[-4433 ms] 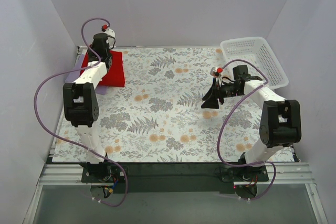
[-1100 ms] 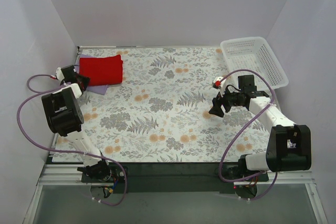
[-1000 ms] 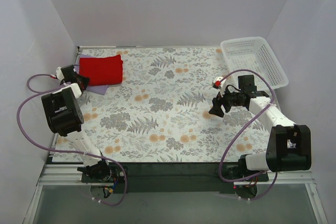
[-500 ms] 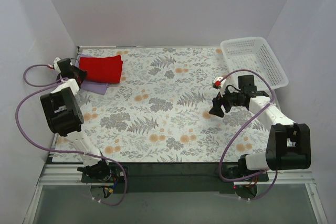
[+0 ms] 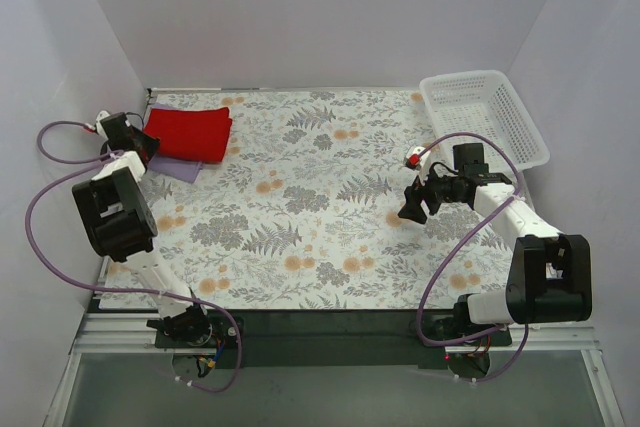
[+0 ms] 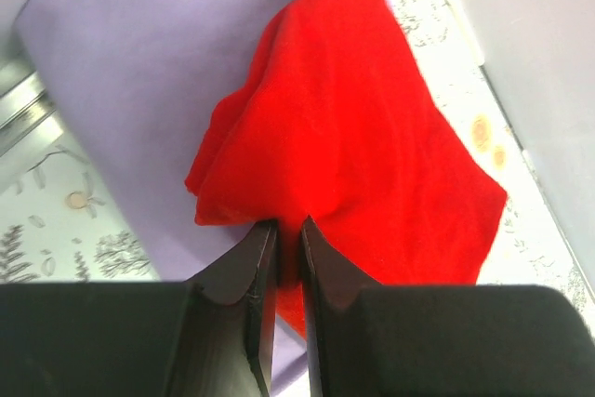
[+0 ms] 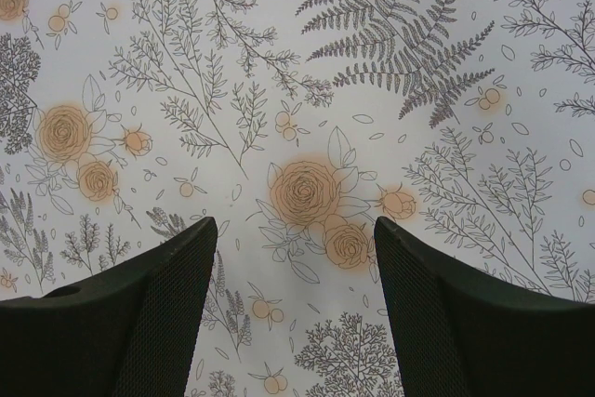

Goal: Fold and stack the t-shirts

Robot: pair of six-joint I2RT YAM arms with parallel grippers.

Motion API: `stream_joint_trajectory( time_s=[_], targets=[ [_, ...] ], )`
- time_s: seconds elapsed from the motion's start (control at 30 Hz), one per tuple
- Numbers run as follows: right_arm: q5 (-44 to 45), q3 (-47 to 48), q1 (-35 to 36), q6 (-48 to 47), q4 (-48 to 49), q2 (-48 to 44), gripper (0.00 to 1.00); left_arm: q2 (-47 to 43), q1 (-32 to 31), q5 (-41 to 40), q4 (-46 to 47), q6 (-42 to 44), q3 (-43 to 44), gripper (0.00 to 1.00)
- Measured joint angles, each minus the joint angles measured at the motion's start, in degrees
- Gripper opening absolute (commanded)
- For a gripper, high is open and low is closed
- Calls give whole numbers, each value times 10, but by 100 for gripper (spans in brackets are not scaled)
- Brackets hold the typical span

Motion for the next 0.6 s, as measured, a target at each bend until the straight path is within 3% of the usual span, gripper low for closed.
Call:
stream_joint_trajectory(
  time_s=[0.13, 0.2, 0.27, 0.43, 0.6],
  targets=[
    [2, 0, 0, -1, 0, 0, 75, 1, 16, 24, -10, 5, -4, 23],
    [2, 0, 0, -2, 0, 1, 75, 2, 23, 43, -24, 8, 3, 27],
    [2, 0, 0, -4, -1, 1, 75, 3, 29, 63, -41, 16, 15, 41],
    [2, 0, 0, -15, -5, 1, 75, -19, 33, 104, -58, 24, 10, 49],
    [2, 0, -2, -24, -17, -2, 75, -129, 33, 150, -60, 21, -75, 52]
  ],
)
